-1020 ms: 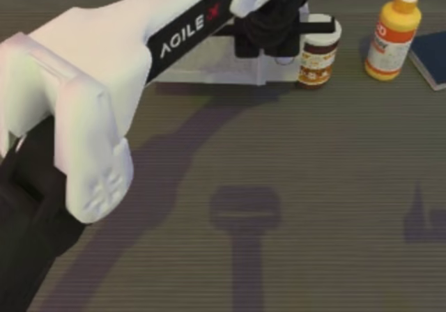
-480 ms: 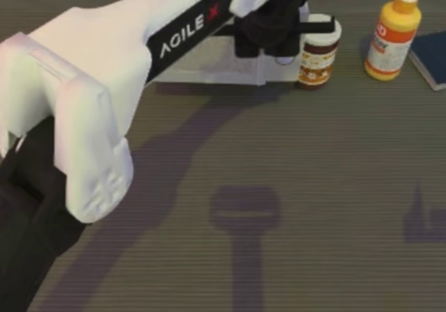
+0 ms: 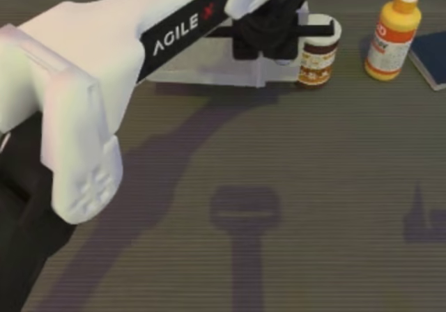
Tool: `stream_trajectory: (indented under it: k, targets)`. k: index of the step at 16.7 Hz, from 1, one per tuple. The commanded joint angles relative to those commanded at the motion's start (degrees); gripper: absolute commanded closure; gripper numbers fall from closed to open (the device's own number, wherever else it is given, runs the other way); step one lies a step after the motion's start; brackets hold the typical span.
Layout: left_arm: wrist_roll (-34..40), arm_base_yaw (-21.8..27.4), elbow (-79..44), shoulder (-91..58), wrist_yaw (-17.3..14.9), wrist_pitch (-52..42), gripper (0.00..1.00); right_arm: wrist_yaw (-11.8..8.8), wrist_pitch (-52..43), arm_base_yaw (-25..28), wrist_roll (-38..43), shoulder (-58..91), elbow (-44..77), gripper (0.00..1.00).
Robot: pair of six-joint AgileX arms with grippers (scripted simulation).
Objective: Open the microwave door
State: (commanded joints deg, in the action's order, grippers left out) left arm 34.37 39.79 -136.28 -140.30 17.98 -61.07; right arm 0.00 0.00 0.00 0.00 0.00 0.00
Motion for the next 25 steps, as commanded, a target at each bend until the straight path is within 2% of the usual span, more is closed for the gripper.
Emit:
stream_trajectory:
  k: [25]
  targets:
    - [-0.76,-0.15,2.41,1.27,-0.22,1.19,1.00,0.00,0.00,0.00,0.00,0.00,0.00,0.00]
